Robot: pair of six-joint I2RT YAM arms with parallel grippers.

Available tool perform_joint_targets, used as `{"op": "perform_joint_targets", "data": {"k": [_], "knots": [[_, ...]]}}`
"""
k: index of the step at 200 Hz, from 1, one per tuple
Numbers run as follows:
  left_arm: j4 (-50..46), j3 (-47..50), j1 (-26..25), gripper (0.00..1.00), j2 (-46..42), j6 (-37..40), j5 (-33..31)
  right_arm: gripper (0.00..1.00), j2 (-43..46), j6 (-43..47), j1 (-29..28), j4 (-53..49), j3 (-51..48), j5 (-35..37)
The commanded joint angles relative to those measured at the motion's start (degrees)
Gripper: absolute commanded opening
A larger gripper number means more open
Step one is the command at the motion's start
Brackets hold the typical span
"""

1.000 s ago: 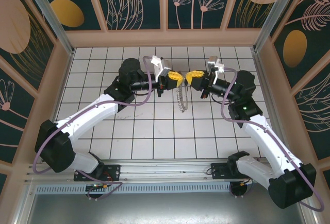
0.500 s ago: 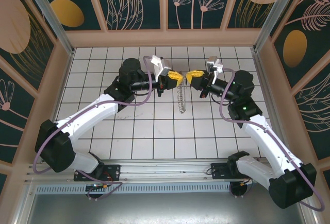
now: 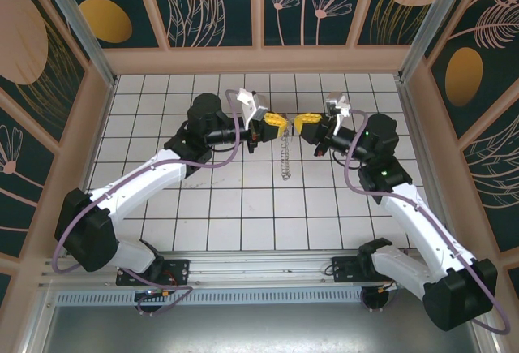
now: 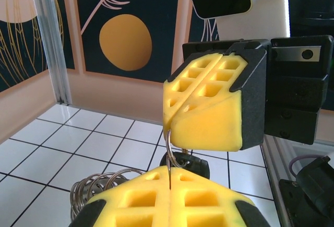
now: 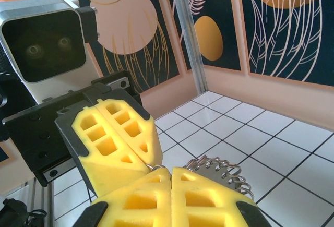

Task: Put the keys on the keyring

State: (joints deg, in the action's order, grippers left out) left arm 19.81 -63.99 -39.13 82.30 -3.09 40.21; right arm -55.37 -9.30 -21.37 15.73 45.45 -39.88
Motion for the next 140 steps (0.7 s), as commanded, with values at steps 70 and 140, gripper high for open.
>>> {"op": "perform_joint_targets", "data": {"k": [70, 140], "knots": [[8.31, 0.7, -0.25, 0.0, -3.62, -1.56, 1.77, 0.0, 1.17, -1.11, 1.87, -2.4, -2.75, 4.13], [8.88, 1.05, -0.33, 0.0, -3.03, -2.53, 3.12, 0.0, 0.64, -5.5, 1.89, 2.61, -2.06, -0.18]]}}
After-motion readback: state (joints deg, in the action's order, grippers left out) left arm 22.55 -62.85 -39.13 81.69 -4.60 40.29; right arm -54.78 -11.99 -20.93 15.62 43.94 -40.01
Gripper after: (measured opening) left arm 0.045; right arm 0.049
